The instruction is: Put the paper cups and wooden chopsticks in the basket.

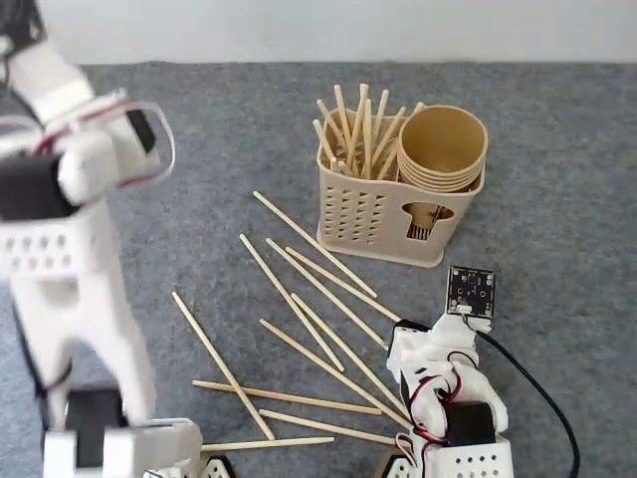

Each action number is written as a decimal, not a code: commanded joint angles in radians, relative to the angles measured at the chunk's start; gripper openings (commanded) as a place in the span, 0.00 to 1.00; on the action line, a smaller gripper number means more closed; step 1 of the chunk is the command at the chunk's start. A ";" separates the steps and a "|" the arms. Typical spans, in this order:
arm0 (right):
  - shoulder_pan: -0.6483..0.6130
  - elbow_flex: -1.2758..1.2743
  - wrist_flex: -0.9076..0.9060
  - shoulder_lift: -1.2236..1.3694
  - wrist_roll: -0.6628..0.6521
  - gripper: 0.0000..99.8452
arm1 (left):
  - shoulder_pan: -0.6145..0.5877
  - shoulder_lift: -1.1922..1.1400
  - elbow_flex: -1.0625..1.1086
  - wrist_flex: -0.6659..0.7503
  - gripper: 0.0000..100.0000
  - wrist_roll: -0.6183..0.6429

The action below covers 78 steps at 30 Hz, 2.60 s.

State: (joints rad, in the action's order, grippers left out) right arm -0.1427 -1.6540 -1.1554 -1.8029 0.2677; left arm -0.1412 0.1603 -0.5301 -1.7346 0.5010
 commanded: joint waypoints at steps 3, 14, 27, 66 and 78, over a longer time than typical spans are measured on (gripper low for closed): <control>0.012 0.009 0.012 -0.012 0.005 0.01 | 0.003 0.368 0.390 0.052 0.01 -0.017; 0.008 0.285 -0.136 -0.007 -0.077 0.01 | -0.135 0.713 1.118 0.270 0.01 -0.018; -0.151 0.597 -0.077 0.496 -0.144 0.01 | -0.319 0.927 1.644 0.586 0.01 -0.018; -0.529 1.355 0.216 2.061 -0.222 0.12 | -0.319 1.163 1.882 0.649 0.01 -0.020; -0.501 1.375 0.136 2.118 -0.261 0.01 | -0.318 1.163 1.883 0.649 0.01 -0.058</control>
State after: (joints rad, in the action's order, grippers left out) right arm -0.6506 -0.2854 -0.9958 0.3161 0.0238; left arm -0.4572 1.3065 1.3602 -1.1055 0.4565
